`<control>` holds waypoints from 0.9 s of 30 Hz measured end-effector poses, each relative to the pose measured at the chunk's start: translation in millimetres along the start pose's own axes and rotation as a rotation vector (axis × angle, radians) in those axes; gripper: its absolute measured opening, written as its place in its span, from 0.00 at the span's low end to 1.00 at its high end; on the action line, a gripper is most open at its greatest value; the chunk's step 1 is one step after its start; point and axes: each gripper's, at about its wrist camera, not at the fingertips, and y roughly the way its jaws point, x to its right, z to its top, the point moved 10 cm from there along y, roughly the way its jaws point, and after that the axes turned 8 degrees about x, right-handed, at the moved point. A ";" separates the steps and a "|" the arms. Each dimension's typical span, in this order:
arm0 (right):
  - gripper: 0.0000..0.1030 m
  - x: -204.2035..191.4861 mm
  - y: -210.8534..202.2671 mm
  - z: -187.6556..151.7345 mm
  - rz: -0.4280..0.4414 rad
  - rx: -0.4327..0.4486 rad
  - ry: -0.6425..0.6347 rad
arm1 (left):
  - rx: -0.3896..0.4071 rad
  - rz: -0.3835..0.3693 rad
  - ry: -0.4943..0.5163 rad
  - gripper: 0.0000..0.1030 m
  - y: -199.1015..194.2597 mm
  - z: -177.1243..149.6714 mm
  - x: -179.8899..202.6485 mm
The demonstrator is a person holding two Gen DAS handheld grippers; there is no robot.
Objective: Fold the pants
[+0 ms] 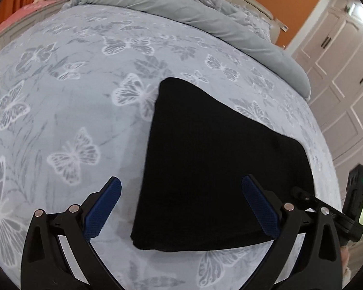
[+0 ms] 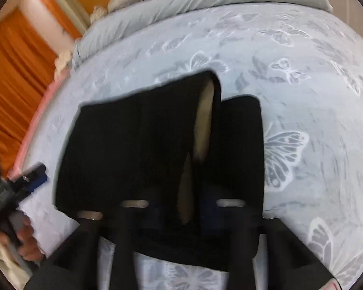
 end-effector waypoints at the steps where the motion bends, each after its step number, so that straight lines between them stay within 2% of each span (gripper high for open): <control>1: 0.14 -6.4 -8.1 5.4 0.011 0.027 -0.006 | 0.003 0.009 0.019 0.95 -0.2 0.2 0.3; 4: 0.14 -19.2 -47.4 16.1 0.074 0.089 0.002 | 0.013 0.016 0.020 0.95 -5.5 3.9 -5.8; 6: 0.16 -8.7 -57.6 9.9 0.051 0.091 -0.003 | 0.001 0.014 0.006 0.95 -5.6 4.8 -12.6; 8: 0.32 20.8 -32.0 -15.2 -0.065 -0.014 -0.031 | -0.028 0.037 0.003 0.95 2.0 1.2 -20.9; 9: 0.34 33.4 -15.1 -29.8 -0.077 -0.079 -0.008 | -0.056 0.046 -0.005 0.95 9.4 -3.7 -24.7; 11: 0.36 34.5 -26.1 -23.6 -0.049 -0.030 0.046 | -0.113 0.053 -0.028 0.95 21.2 -15.2 -29.4; 12: 0.45 33.1 -39.1 -15.7 -0.064 0.003 0.033 | -0.132 0.049 -0.043 0.95 24.9 -20.4 -30.6; 13: 0.70 33.7 -48.2 -10.2 -0.082 0.042 0.018 | -0.144 0.043 -0.059 0.95 27.4 -24.0 -31.6; 14: 0.84 36.6 -58.0 -5.0 -0.110 0.093 0.002 | -0.157 0.034 -0.084 0.95 30.4 -28.2 -32.6; 15: 0.91 42.7 -63.4 -2.7 -0.148 0.128 -0.009 | -0.163 0.025 -0.096 0.95 32.2 -30.3 -32.3; 16: 0.91 47.4 -58.2 -5.4 -0.159 0.107 -0.012 | -0.178 0.004 -0.117 0.95 35.9 -34.4 -31.3; 18: 0.91 51.5 -36.0 -19.4 -0.125 0.019 0.014 | -0.203 -0.038 -0.145 0.93 41.9 -40.8 -27.6; 19: 0.86 53.2 -18.8 -29.2 -0.096 -0.035 0.053 | -0.195 -0.042 -0.137 0.90 43.5 -41.4 -25.5; 20: 0.76 51.7 -7.3 -34.7 -0.059 -0.065 0.080 | -0.184 -0.062 -0.121 0.67 42.8 -39.7 -21.7; 21: 0.59 44.2 -1.0 -37.7 0.016 -0.076 0.113 | -0.194 -0.135 -0.120 0.45 40.7 -38.5 -11.7; 22: 0.39 39.9 -4.9 -31.1 0.027 -0.056 0.125 | -0.195 -0.138 -0.136 0.40 37.8 -36.0 -12.1; 23: 0.35 35.5 -13.1 -26.2 0.037 -0.043 0.118 | -0.182 -0.160 -0.153 0.24 28.9 -30.8 -12.0; 24: 0.31 28.4 -27.0 -16.8 0.068 -0.010 0.121 | -0.165 -0.176 -0.151 0.20 18.2 -24.7 -12.4; 25: 0.31 15.8 -47.5 -8.6 0.136 0.021 0.128 | -0.151 -0.201 -0.153 0.19 6.7 -19.1 -12.4; 27: 0.31 0.1 -76.4 -5.1 0.185 0.048 0.092 | -0.138 -0.259 -0.150 0.18 -25.0 -11.2 -13.2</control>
